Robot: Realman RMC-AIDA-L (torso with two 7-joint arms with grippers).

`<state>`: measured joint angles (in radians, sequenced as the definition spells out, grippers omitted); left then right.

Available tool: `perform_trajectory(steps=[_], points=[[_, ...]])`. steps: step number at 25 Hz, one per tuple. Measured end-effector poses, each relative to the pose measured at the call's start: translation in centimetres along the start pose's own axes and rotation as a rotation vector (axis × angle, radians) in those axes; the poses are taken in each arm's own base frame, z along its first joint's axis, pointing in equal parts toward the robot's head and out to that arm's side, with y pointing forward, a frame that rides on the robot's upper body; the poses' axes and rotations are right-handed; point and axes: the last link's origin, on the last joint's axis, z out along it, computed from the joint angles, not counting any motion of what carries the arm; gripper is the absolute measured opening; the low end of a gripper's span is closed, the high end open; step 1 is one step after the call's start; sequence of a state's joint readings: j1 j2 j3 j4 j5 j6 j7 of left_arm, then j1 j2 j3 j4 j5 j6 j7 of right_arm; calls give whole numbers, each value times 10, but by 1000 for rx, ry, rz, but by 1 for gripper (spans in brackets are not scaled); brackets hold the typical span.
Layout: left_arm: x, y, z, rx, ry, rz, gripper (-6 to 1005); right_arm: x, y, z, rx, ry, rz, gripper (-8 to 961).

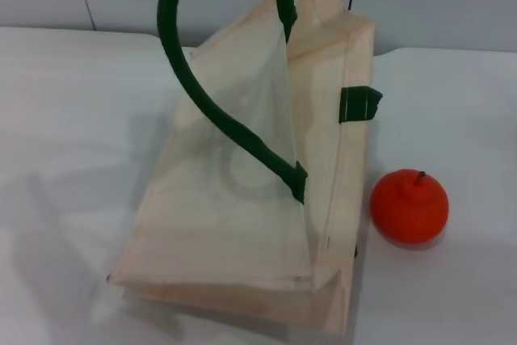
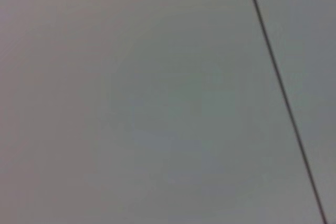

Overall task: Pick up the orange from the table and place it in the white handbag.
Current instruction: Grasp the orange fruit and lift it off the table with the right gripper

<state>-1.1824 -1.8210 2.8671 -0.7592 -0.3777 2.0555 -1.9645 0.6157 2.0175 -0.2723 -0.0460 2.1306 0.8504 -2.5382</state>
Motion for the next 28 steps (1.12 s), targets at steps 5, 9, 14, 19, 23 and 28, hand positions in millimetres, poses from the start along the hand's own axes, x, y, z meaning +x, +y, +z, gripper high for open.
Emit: perform_trajectory(steps=[5, 9, 14, 19, 23, 28], points=[[2, 0, -2, -19, -6, -18, 129, -6, 2, 2, -77, 29, 29, 881], [0, -2, -7, -1, -5, -23, 129, -17, 13, 6, -228, 92, 44, 881], [0, -3, -9, 8, -3, -23, 128, -37, 22, 3, -485, 260, -71, 881], [1, -3, -8, 7, -4, -24, 128, -46, 30, -10, -703, 395, -220, 880], [1, -3, -7, 10, -19, -30, 128, -32, 42, -13, -785, 505, -342, 880], [-1, -3, -6, 19, -46, -43, 128, -16, 55, -15, -842, 588, -423, 880]])
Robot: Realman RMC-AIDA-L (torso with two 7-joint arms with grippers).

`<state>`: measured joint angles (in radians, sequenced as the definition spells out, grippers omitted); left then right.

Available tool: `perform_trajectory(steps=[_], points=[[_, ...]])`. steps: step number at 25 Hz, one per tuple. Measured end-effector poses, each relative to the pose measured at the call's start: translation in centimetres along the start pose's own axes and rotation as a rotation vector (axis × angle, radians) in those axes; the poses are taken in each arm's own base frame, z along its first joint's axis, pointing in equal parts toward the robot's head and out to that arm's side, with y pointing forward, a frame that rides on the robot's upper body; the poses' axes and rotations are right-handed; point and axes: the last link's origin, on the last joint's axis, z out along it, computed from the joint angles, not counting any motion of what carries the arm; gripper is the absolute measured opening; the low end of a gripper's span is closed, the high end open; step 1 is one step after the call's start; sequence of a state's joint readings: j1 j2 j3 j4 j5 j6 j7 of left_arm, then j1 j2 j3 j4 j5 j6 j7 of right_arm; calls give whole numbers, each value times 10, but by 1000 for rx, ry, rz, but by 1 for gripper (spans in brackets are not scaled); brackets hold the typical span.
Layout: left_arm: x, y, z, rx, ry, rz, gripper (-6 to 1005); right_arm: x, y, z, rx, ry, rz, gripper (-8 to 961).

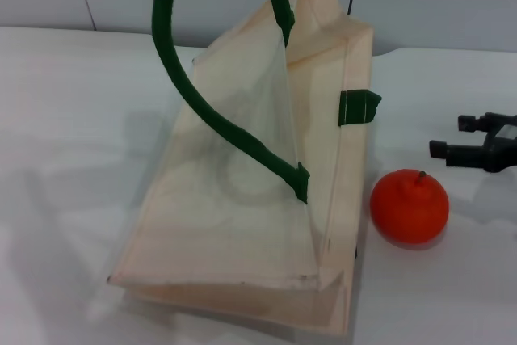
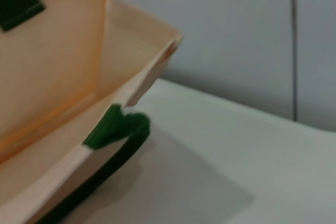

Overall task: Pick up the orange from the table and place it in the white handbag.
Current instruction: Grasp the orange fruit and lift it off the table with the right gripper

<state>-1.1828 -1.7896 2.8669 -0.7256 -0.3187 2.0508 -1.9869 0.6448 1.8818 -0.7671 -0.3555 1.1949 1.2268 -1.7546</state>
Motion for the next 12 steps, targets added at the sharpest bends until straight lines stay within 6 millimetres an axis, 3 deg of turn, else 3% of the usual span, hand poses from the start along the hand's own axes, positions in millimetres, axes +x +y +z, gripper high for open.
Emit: perform_trajectory(steps=[12], points=[[-2, -2, -3, 12, 1, -8, 128, -7, 21, -2, -158, -12, -20, 880]])
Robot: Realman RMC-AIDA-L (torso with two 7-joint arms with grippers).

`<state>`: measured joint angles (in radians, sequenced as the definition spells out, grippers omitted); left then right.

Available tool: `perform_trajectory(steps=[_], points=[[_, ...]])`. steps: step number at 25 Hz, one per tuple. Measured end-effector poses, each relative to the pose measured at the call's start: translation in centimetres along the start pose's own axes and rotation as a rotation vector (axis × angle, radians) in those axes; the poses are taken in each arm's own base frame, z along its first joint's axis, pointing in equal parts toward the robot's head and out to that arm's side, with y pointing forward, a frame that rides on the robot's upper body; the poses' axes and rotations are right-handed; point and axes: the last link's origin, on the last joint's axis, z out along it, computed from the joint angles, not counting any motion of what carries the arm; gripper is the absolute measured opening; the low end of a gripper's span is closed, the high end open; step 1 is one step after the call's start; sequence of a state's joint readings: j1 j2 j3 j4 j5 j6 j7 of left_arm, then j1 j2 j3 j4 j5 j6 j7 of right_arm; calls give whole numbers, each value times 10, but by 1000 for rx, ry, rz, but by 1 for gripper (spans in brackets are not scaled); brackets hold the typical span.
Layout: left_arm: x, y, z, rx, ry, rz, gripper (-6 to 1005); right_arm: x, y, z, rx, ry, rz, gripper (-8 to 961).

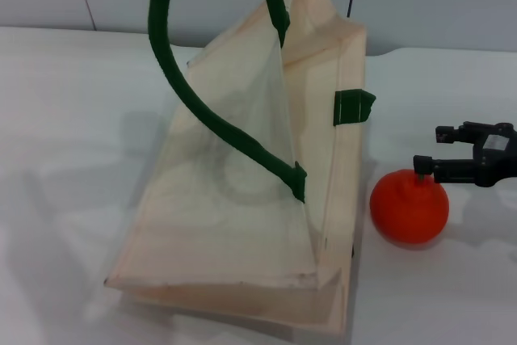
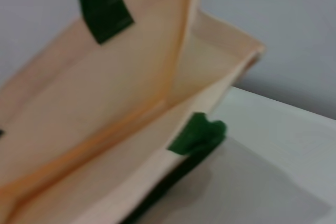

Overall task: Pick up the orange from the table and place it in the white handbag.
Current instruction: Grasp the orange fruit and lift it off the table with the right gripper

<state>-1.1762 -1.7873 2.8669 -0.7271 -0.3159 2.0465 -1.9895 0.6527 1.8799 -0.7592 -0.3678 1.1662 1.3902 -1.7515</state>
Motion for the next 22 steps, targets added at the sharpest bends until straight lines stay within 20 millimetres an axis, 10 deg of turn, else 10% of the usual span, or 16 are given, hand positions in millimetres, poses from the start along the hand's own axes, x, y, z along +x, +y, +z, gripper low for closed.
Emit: perform_trajectory(steps=[22], points=[[-2, -1, 1, -7, 4, -4, 128, 27, 10, 23, -17, 233, -106, 801]])
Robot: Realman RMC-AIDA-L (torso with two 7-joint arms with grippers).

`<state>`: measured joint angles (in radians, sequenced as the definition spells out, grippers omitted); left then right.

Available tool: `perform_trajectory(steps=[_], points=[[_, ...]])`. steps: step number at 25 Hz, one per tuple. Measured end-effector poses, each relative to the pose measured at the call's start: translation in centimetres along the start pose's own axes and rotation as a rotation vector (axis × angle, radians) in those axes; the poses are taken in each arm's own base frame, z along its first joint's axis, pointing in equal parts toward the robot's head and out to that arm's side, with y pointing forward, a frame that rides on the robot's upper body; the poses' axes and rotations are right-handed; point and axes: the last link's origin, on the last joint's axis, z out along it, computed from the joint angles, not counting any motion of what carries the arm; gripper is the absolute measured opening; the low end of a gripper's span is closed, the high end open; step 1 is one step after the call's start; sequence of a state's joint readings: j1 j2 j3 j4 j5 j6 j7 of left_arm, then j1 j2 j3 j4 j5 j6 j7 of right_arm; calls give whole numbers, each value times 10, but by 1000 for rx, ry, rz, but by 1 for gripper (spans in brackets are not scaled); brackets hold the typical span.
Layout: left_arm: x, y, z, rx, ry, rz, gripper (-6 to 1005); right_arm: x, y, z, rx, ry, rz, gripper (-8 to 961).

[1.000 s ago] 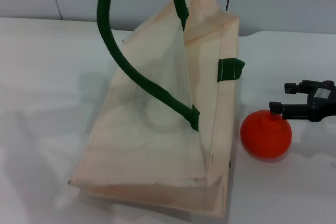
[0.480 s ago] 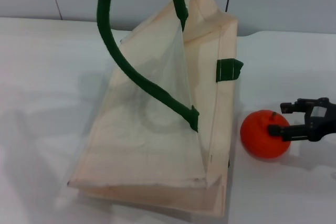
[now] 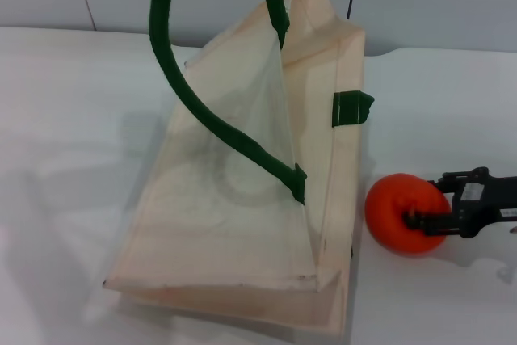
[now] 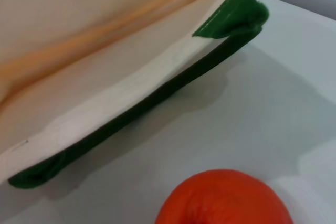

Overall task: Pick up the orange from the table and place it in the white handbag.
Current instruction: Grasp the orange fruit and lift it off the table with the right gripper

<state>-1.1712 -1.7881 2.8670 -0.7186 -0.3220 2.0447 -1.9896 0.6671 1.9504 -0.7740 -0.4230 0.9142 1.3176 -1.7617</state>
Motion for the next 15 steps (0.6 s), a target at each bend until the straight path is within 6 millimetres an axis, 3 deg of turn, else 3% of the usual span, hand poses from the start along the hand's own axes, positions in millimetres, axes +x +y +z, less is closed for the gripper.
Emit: perform_trajectory(steps=[15], points=[[-1, -1, -1, 1, 8, -1, 128, -4, 0, -2, -9, -16, -34, 596]])
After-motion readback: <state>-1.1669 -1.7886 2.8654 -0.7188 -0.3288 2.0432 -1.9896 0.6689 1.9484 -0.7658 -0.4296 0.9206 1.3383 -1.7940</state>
